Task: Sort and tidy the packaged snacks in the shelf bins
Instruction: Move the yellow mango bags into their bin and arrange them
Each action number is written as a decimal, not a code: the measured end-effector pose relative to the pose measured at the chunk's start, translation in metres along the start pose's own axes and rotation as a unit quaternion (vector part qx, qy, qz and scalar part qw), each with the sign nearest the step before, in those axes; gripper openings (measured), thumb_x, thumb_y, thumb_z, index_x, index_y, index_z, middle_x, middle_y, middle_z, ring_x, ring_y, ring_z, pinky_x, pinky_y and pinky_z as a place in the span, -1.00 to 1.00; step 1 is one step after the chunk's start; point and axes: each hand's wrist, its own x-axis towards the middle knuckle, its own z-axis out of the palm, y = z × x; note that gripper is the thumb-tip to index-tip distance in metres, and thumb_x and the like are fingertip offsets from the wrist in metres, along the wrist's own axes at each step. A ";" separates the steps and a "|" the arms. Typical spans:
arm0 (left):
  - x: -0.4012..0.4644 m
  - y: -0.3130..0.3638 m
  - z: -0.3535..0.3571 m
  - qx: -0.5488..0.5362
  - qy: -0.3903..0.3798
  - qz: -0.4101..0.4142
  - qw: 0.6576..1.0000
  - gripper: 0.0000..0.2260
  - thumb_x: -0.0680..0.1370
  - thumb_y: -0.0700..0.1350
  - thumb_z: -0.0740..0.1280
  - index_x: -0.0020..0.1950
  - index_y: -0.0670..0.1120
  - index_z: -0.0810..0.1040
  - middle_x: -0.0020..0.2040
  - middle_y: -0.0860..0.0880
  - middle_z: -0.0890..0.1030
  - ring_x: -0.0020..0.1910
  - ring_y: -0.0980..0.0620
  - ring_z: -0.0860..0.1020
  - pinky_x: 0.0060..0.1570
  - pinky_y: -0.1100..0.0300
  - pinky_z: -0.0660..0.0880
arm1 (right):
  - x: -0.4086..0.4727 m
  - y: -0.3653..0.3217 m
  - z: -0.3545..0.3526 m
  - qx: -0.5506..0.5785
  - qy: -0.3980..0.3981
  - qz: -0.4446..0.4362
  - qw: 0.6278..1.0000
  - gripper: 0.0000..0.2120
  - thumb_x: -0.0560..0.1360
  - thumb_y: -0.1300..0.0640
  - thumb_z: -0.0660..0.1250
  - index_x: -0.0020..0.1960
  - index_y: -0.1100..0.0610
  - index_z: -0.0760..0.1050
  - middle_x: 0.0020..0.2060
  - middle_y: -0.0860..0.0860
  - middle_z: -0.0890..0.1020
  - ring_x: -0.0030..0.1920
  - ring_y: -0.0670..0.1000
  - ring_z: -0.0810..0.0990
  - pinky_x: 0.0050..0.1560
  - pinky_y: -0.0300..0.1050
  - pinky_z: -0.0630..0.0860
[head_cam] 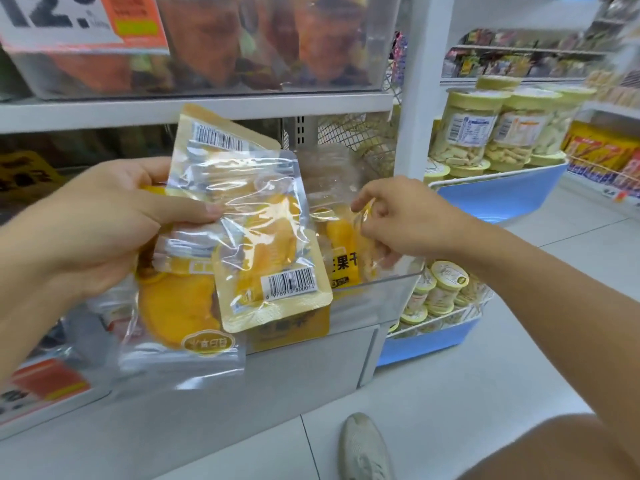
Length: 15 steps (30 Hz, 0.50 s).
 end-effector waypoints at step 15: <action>0.000 0.031 0.026 -0.073 0.080 -0.068 0.992 -0.70 0.46 -0.30 0.46 0.06 0.06 0.69 -0.11 0.02 0.74 -0.14 0.01 0.73 -0.06 0.06 0.57 | 0.047 0.002 0.002 -0.378 -0.043 -0.091 0.920 -0.75 0.45 0.04 0.53 0.09 0.07 0.64 0.03 0.02 0.59 0.01 0.09 0.53 -0.04 -0.04 0.50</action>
